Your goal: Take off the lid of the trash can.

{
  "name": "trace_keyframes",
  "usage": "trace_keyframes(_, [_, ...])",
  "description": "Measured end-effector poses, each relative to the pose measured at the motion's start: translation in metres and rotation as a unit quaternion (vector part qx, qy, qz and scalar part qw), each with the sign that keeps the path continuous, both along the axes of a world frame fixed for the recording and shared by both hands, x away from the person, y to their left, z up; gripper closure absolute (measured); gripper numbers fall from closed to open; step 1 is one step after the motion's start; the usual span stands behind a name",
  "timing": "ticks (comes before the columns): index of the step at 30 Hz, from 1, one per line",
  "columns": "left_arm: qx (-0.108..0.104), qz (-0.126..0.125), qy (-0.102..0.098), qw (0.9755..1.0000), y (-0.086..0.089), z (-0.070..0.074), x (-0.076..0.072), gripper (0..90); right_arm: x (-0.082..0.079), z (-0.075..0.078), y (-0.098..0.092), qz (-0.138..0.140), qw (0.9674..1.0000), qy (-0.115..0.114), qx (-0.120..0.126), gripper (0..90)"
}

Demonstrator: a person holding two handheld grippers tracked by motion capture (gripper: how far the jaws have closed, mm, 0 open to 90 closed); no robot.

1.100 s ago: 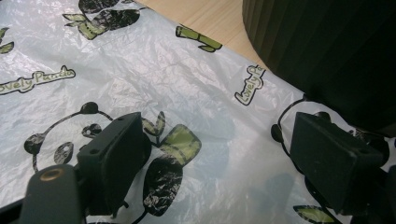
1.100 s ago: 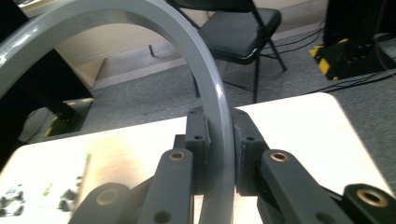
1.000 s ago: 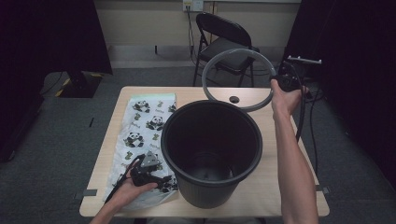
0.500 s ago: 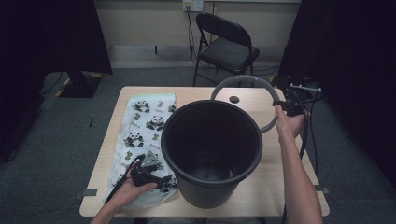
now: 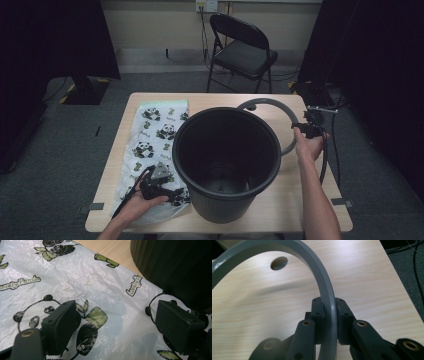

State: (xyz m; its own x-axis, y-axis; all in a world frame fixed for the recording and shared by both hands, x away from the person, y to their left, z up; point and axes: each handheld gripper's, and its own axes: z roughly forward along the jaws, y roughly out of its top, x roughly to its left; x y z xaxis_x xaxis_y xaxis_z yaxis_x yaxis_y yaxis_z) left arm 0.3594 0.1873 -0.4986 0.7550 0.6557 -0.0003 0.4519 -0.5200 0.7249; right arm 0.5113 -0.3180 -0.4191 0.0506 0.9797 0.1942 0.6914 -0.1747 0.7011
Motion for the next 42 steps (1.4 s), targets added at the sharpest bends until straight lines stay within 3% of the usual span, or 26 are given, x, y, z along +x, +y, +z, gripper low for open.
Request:
trace_keyframes(2, [0.000,-0.001,0.000,1.0000,0.000,0.000,0.000,17.3,0.000,-0.004,-0.001,0.001,1.0000,0.001,-0.002,79.8])
trace_keyframes(3, [0.000,-0.001,0.001,1.0000,0.000,0.000,0.000,17.4,0.000,-0.016,-0.002,0.002,0.9999,0.010,-0.005,79.8])
trace_keyframes(5, [0.000,-0.001,0.001,1.0000,0.000,0.000,0.000,17.4,-0.001,-0.019,-0.003,0.002,0.9999,0.012,-0.005,79.8])
trace_keyframes(7, [0.000,-0.001,0.001,1.0000,0.000,0.000,0.000,17.3,-0.001,-0.035,-0.004,-0.002,0.9996,0.027,-0.006,79.6])
trace_keyframes(14, [-0.002,0.000,0.000,1.0000,0.000,0.000,0.000,17.4,-0.002,-0.055,-0.012,-0.019,0.9987,0.047,-0.007,79.2])
trace_keyframes(16, [0.000,0.001,0.001,1.0000,0.000,0.000,-0.001,17.4,-0.003,-0.058,-0.014,-0.025,0.9984,0.049,-0.006,79.2])
trace_keyframes(20, [0.001,0.002,0.002,1.0000,0.001,0.000,-0.002,17.4,-0.003,-0.060,-0.015,-0.029,0.9976,0.056,-0.027,79.1])
trace_keyframes(33, [0.001,0.002,0.003,1.0000,0.001,0.000,-0.002,17.4,-0.006,-0.064,-0.021,-0.021,0.9981,0.039,-0.043,75.7])
trace_keyframes(42, [0.000,0.003,0.004,1.0000,0.000,0.000,-0.002,17.4,-0.005,-0.064,-0.022,-0.009,0.9988,0.035,-0.034,59.8])
